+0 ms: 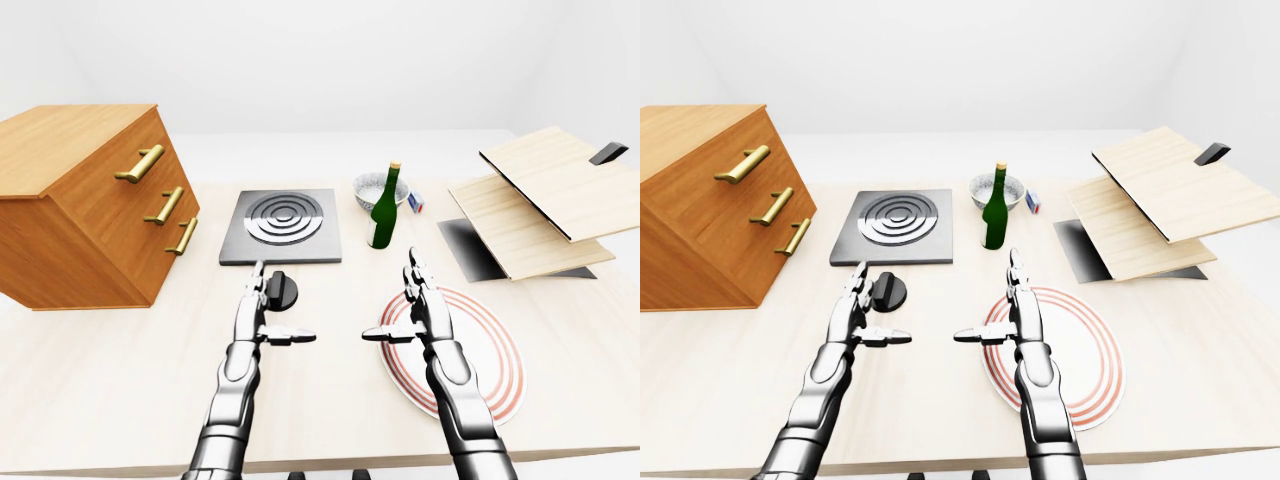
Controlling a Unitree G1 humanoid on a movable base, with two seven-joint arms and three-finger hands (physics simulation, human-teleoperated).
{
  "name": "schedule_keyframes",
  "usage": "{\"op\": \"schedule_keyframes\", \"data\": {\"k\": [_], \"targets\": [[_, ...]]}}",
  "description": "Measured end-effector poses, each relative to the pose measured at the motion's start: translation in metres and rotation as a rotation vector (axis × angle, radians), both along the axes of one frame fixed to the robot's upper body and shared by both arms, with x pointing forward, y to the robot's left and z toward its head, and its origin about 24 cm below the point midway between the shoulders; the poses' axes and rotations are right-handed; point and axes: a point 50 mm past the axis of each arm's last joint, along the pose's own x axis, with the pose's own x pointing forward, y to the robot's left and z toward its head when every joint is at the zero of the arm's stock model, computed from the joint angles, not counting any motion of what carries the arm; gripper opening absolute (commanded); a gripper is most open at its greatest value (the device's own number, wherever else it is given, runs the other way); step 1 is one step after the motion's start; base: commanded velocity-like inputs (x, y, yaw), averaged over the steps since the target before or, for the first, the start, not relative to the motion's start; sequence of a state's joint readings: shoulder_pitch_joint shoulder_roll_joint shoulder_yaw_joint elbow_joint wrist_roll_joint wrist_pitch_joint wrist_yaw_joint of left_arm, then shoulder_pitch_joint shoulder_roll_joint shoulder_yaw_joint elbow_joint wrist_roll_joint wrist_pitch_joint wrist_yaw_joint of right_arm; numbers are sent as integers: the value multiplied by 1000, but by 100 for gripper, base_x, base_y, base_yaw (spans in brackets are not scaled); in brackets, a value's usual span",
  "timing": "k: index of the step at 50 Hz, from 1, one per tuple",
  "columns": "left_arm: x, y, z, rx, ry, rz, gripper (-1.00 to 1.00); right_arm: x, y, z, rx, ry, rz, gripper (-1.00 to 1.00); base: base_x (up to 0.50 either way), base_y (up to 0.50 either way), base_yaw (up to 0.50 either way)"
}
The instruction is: Turn on the stove.
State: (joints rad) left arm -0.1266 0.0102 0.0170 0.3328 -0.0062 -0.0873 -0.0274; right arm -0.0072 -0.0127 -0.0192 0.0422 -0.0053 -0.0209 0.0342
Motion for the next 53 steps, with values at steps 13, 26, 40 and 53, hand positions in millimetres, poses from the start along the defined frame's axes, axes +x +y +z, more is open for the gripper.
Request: {"op": "schedule_keyframes", "data": {"k": [13, 26, 40, 53], "targets": [[1, -5, -8, 11, 39, -11, 100, 2, -1, -1, -1, 3, -4, 100, 0, 0, 0], [-2, -7, -8, 12, 41, -19, 100, 3, 0, -2, -1, 4, -5, 100, 0, 0, 0], [-11, -11, -10, 69, 93, -84, 100, 3, 1, -3, 9, 16, 10, 100, 0, 0, 0], [-10, -19, -13, 27, 97, -124, 100, 3, 2, -3, 11, 20, 16, 100, 0, 0, 0]]}}
